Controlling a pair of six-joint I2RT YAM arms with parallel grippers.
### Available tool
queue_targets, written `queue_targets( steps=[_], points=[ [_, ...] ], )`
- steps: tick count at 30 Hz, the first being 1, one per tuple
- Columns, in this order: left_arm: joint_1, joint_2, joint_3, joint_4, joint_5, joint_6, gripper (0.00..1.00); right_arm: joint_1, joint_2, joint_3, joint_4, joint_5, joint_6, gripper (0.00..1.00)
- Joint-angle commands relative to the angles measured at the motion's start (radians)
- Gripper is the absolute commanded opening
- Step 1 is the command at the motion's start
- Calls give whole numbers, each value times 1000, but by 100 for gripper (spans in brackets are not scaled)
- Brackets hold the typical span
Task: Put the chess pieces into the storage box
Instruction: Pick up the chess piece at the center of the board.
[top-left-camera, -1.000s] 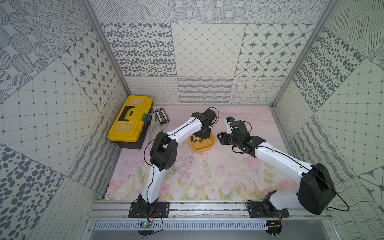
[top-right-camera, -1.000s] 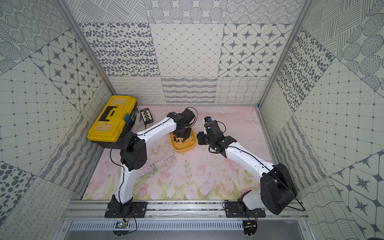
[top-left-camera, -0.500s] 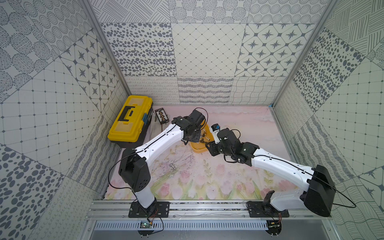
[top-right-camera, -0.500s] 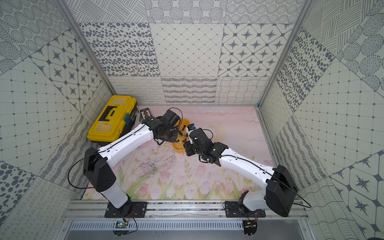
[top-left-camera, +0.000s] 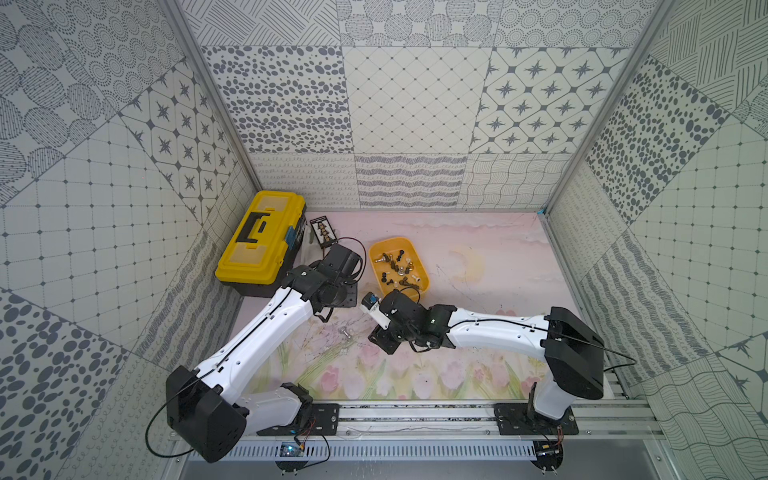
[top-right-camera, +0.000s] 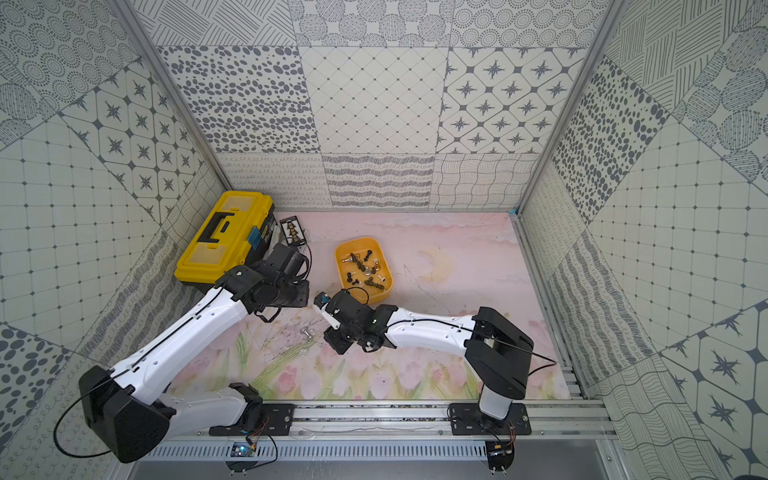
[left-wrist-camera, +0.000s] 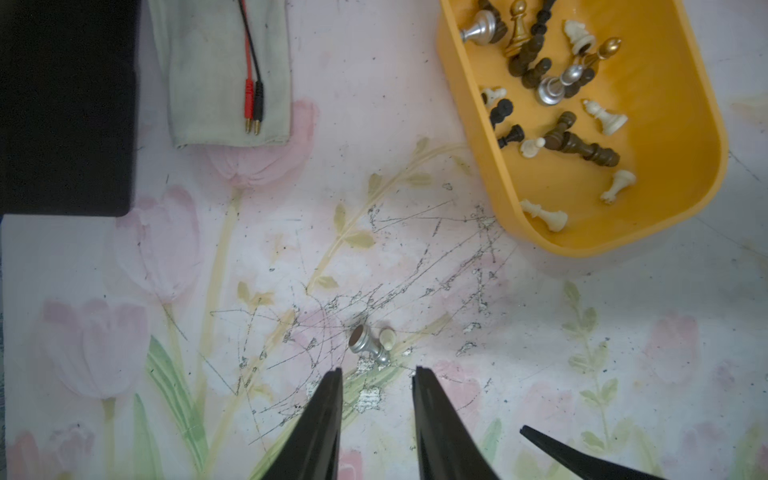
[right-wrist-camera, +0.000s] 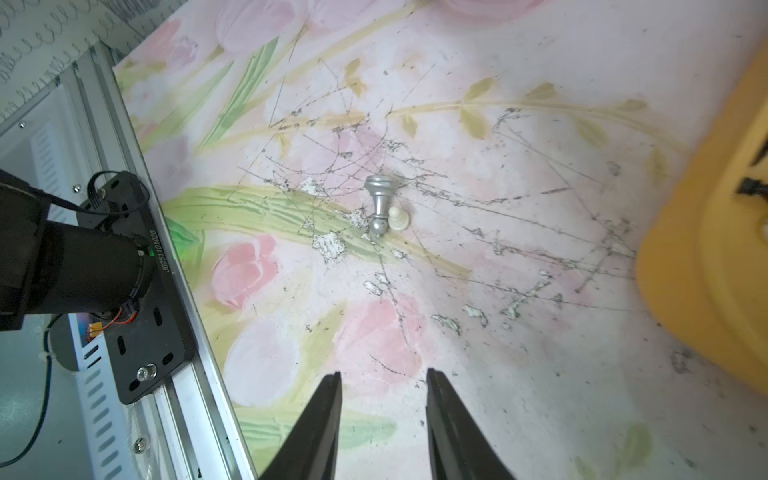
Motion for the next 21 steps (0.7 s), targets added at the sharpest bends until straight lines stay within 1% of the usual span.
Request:
queue_targets(
  steps=[1, 4, 7, 9, 11, 13, 16, 21],
  points=[
    [94, -84, -71, -15, 62, -26, 34, 4, 82, 69, 81, -8, -34, 37],
    [167, -120, -122, 26, 110, -18, 32, 4, 161, 115, 100, -1, -24, 35],
    [241, -141, -193, 92, 206, -19, 30, 4, 216, 158, 112, -1, -7, 35],
    [288, -140, -230, 125, 258, -24, 30, 2, 241, 180, 116, 31, 13, 35],
    [317, -132, -237, 130, 296, -18, 29, 0, 258, 191, 122, 64, 25, 35],
    [332, -133, -235, 132, 299, -12, 29, -7, 277, 206, 125, 68, 38, 35],
    [350, -153, -245, 145, 312, -12, 29, -18, 314, 227, 138, 14, 56, 35],
    [356, -186, -255, 145, 274, -12, 29, -20, 341, 237, 158, -19, 75, 33]
  ],
)
